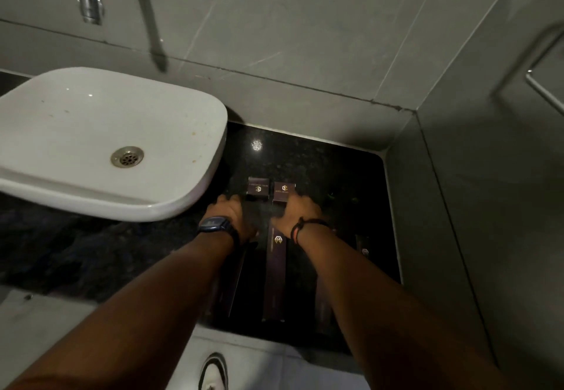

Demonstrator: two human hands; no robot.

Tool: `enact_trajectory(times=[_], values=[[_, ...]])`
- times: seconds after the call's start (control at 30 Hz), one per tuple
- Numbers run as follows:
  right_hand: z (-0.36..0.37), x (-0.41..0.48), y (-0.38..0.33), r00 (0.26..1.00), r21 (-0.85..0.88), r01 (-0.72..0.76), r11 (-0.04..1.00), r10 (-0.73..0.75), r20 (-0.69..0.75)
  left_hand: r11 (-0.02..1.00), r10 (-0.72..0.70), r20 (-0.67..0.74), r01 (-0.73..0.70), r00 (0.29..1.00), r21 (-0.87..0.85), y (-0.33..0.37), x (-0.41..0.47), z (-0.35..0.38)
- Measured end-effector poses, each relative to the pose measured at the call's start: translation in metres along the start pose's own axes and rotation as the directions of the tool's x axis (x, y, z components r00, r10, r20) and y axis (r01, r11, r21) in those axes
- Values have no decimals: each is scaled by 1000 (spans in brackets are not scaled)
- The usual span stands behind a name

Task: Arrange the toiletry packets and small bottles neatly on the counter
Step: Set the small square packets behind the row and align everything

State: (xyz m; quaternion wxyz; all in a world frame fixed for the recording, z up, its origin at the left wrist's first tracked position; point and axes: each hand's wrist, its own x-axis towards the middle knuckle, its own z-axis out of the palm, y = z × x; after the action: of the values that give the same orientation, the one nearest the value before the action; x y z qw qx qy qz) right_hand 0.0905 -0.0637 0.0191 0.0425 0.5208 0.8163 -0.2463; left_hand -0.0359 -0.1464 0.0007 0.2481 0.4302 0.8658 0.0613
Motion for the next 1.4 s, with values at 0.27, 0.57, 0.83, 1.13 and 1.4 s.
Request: enact_trajectory(times=[0.27,0.57,0.83,1.13,1.4], values=[[50,-57,8,965,53,-180,982,166,203,965,-220,110,232,969,-120,-20,-57,32],[61,-79,11,948,140,-295,945,272,163,980,-154,43,158,987,-121,-28,-70,49],[57,-76,9,947,124,-298,946,277,161,978,-148,66,156,987,-136,-25,-73,48],[11,-75,62,909,225,-286,931,338,-242,987,49,-217,-81,975,-142,30,-89,49],[7,-97,150,857,216,-479,851,506,-95,953,44,55,-26,997,-302,106,-107,98]])
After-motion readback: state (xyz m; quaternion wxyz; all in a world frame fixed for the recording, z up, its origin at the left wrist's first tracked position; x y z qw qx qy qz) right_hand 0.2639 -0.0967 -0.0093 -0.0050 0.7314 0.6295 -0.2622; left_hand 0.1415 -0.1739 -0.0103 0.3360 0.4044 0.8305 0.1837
